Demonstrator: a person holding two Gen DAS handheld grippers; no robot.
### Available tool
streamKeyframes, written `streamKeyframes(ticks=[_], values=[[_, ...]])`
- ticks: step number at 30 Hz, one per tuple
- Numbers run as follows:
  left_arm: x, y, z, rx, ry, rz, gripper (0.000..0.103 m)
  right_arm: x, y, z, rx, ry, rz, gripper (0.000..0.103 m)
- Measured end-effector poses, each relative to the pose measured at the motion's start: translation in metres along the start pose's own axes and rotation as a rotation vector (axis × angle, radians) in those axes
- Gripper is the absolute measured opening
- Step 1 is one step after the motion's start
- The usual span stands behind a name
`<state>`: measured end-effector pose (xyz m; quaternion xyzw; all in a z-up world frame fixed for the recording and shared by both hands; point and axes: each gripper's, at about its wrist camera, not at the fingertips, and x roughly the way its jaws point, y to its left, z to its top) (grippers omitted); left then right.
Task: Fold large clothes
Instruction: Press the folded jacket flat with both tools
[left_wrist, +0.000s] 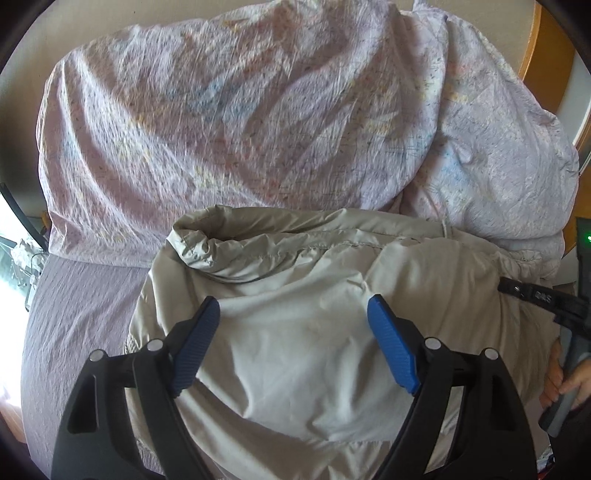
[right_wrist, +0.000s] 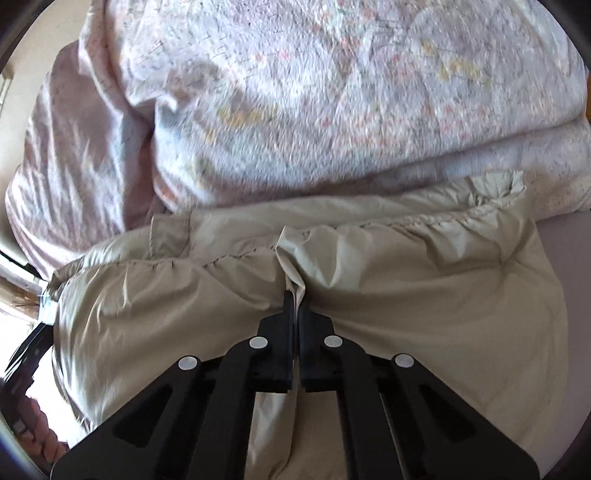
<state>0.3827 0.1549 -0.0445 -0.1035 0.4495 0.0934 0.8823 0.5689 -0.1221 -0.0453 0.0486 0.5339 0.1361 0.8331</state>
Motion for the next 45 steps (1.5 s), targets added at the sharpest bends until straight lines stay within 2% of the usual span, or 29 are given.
streamKeyframes(ticks=[6, 7, 10, 19, 21, 24, 26, 28, 32, 35, 37, 40, 45], values=[[0.001, -0.006, -0.007, 0.011, -0.011, -0.002, 0.082, 0.025, 0.003, 0.018, 0.044, 0.0, -0.027, 0.001], [0.004, -0.006, -0.009, 0.015, -0.01, 0.006, 0.082, 0.039, 0.014, 0.022, 0.046, 0.004, -0.03, 0.001], [0.019, -0.003, -0.015, -0.003, 0.012, 0.018, 0.082, 0.046, 0.016, 0.022, 0.046, 0.008, -0.034, 0.001], [0.057, 0.011, -0.016, -0.036, 0.03, 0.103, 0.085, 0.054, 0.008, 0.021, 0.067, 0.01, 0.011, 0.004], [0.063, 0.016, -0.015, -0.044, 0.038, 0.122, 0.086, 0.048, -0.003, 0.021, 0.072, 0.003, 0.027, 0.008], [0.071, 0.021, -0.015, -0.043, 0.046, 0.134, 0.087, 0.033, -0.011, 0.015, 0.069, -0.021, 0.027, 0.023], [0.073, 0.022, -0.015, -0.035, 0.045, 0.139, 0.088, 0.019, -0.019, 0.009, 0.077, -0.055, 0.02, 0.046], [0.075, 0.023, -0.016, -0.036, 0.047, 0.14, 0.089, 0.0, -0.031, 0.0, 0.078, -0.118, -0.021, 0.057], [0.079, 0.026, -0.016, -0.036, 0.048, 0.14, 0.09, -0.017, -0.058, -0.017, 0.092, -0.182, -0.091, 0.057], [0.081, 0.028, -0.015, -0.035, 0.049, 0.142, 0.091, -0.012, -0.078, -0.028, 0.089, -0.172, -0.156, 0.057], [0.084, 0.03, -0.015, -0.033, 0.049, 0.142, 0.092, -0.006, -0.086, -0.032, 0.089, -0.17, -0.166, 0.057], [0.087, 0.031, -0.014, -0.022, 0.044, 0.146, 0.093, 0.002, -0.084, -0.032, 0.043, -0.187, -0.206, 0.057], [0.096, 0.037, -0.014, -0.012, 0.03, 0.138, 0.096, 0.039, -0.075, -0.031, -0.009, -0.192, -0.252, 0.061]])
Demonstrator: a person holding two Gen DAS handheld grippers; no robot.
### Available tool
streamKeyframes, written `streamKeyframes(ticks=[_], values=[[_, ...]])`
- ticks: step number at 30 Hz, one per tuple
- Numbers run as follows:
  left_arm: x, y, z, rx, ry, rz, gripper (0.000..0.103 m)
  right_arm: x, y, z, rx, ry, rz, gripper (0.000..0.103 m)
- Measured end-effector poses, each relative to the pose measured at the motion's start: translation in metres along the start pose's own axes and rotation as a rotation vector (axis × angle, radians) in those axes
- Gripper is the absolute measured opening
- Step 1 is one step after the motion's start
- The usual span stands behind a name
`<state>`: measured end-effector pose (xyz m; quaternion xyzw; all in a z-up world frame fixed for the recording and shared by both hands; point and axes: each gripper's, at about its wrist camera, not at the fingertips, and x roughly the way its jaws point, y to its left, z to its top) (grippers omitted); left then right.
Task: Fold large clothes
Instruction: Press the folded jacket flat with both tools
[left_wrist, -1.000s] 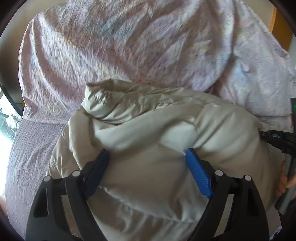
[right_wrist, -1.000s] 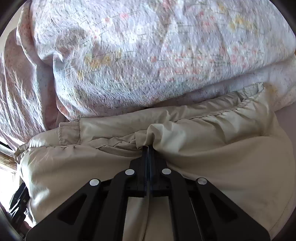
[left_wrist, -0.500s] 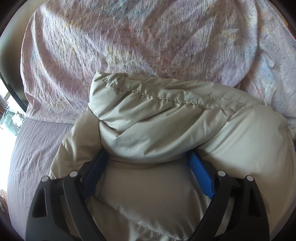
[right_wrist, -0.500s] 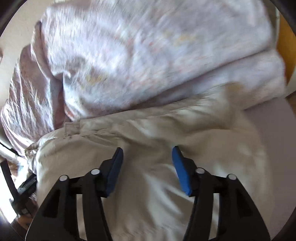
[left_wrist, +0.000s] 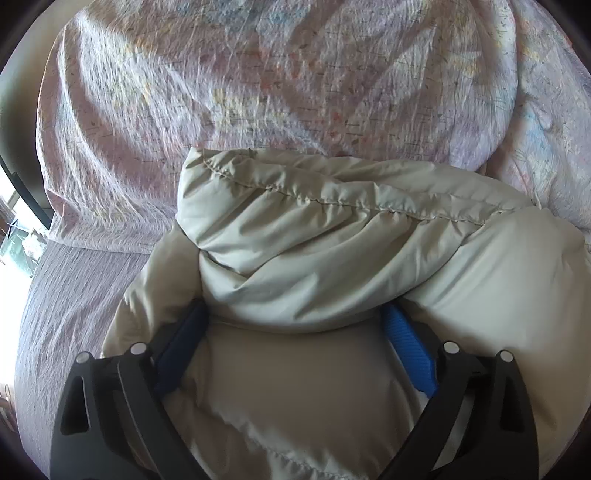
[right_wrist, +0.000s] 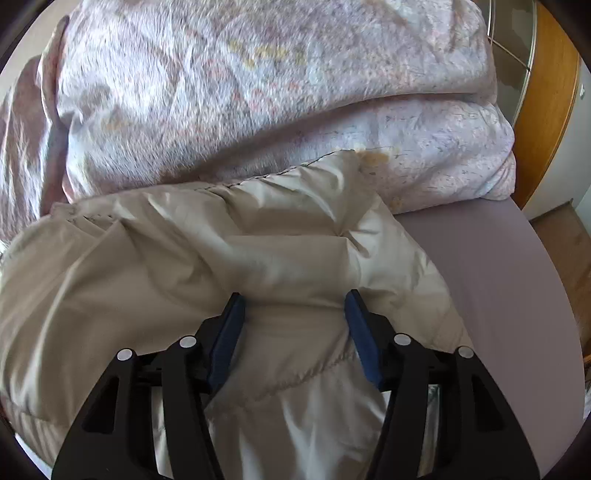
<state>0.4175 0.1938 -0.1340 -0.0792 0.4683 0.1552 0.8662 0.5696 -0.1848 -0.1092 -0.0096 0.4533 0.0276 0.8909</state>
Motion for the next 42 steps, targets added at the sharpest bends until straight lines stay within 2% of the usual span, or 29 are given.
streamKeyframes(ticks=[7, 20, 25, 27, 42], values=[[0.012, 0.003, -0.01, -0.007, -0.03, 0.002, 0.099, 0.036, 0.016, -0.017, -0.051, -0.019, -0.061, 0.067], [0.028, -0.005, -0.032, -0.002, -0.099, -0.002, 0.101, 0.075, 0.037, -0.035, -0.042, -0.08, -0.071, 0.072], [0.032, -0.006, -0.041, -0.007, -0.119, -0.004, 0.101, 0.072, 0.037, -0.041, -0.041, -0.093, -0.075, 0.073], [0.031, -0.005, -0.043, -0.009, -0.124, -0.004, 0.101, 0.055, 0.03, -0.053, -0.04, -0.097, -0.078, 0.073], [0.037, -0.006, -0.053, -0.014, -0.146, 0.001, 0.101, 0.048, 0.031, -0.058, -0.042, -0.098, -0.082, 0.073]])
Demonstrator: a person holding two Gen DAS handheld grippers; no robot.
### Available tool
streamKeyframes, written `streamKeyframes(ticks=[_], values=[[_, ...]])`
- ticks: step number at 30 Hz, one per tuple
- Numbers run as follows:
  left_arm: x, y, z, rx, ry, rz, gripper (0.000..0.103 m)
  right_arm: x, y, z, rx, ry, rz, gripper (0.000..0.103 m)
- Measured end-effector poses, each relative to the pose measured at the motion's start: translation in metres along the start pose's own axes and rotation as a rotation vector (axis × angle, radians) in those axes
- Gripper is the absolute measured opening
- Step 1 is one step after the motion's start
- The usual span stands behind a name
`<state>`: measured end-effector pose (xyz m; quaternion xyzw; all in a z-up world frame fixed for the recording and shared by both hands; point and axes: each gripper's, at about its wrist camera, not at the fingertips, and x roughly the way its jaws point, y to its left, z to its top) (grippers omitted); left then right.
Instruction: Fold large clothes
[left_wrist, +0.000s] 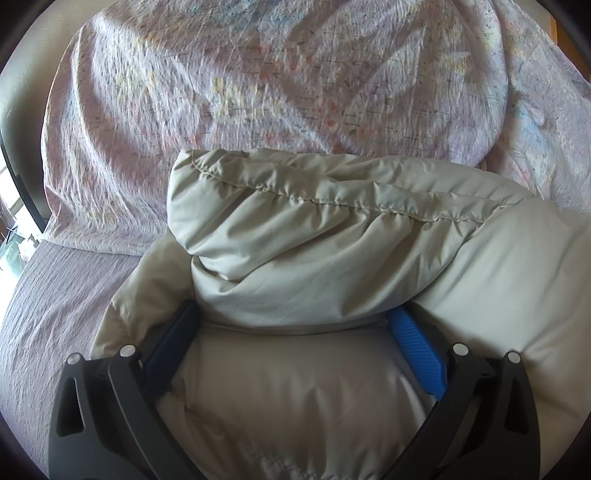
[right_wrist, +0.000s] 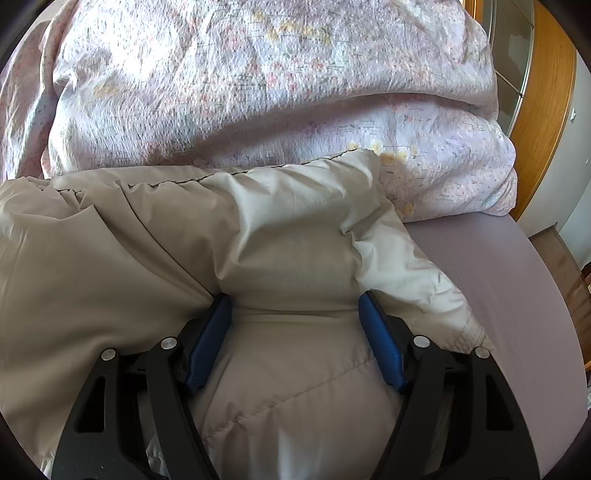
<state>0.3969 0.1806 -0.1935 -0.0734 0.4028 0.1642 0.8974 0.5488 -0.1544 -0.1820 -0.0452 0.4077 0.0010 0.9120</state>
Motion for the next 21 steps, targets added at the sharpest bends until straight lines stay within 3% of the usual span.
streamKeyframes(ticks=[12, 18, 21], values=[[0.002, -0.001, 0.002, 0.001, 0.005, -0.003, 0.101, 0.002, -0.003, 0.005, -0.01, 0.015, 0.001, 0.074], [-0.008, 0.002, 0.007, 0.015, 0.081, -0.003, 0.101, -0.009, -0.016, 0.02, -0.002, 0.1, 0.037, 0.073], [-0.027, 0.008, 0.008, 0.028, 0.089, -0.003, 0.101, -0.032, -0.037, 0.026, 0.045, 0.087, 0.039, 0.073]])
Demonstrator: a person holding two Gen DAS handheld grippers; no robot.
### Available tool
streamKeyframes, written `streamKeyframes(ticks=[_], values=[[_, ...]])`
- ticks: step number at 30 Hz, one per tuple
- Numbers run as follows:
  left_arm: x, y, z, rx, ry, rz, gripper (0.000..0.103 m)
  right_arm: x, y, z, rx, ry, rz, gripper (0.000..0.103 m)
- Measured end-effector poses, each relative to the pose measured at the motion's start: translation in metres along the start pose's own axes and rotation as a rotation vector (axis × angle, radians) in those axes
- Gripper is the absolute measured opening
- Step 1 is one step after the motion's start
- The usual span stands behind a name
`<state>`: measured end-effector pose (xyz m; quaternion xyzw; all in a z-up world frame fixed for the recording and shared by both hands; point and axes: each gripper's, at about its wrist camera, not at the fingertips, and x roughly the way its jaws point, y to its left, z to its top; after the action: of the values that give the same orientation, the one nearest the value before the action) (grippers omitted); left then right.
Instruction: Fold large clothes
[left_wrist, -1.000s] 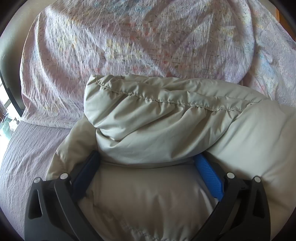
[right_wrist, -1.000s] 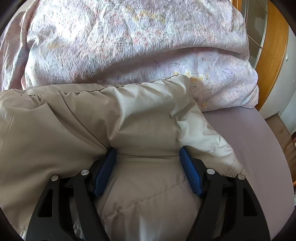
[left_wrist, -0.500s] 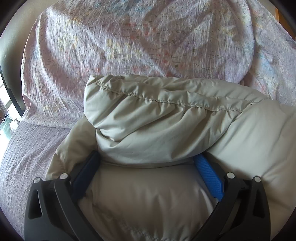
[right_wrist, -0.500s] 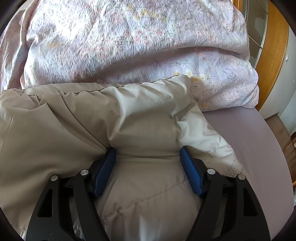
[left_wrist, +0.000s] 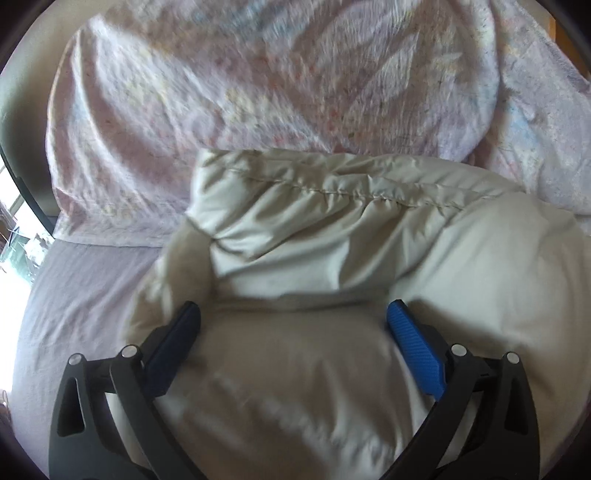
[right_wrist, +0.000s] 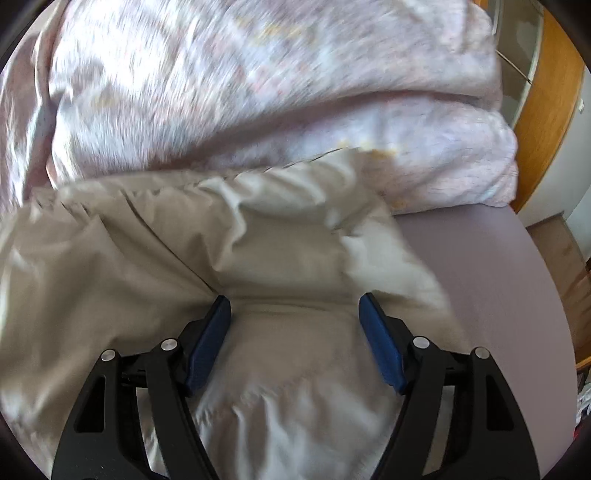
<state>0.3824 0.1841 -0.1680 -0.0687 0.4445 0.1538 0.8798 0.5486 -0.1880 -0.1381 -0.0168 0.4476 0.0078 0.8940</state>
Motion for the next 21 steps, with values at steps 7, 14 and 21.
streamKeyframes(ticks=[7, 14, 21], values=[[-0.028, 0.043, -0.005, -0.049, 0.06, 0.005, 0.101, -0.028, -0.07, -0.003, 0.159, 0.093, 0.02, 0.086], [-0.027, 0.082, -0.021, -0.106, 0.156, -0.013, 0.101, -0.013, -0.112, -0.026, 0.368, 0.284, 0.202, 0.087], [-0.012, 0.096, -0.04, -0.201, 0.219, -0.082, 0.094, 0.002, -0.124, -0.05, 0.511, 0.374, 0.313, 0.087]])
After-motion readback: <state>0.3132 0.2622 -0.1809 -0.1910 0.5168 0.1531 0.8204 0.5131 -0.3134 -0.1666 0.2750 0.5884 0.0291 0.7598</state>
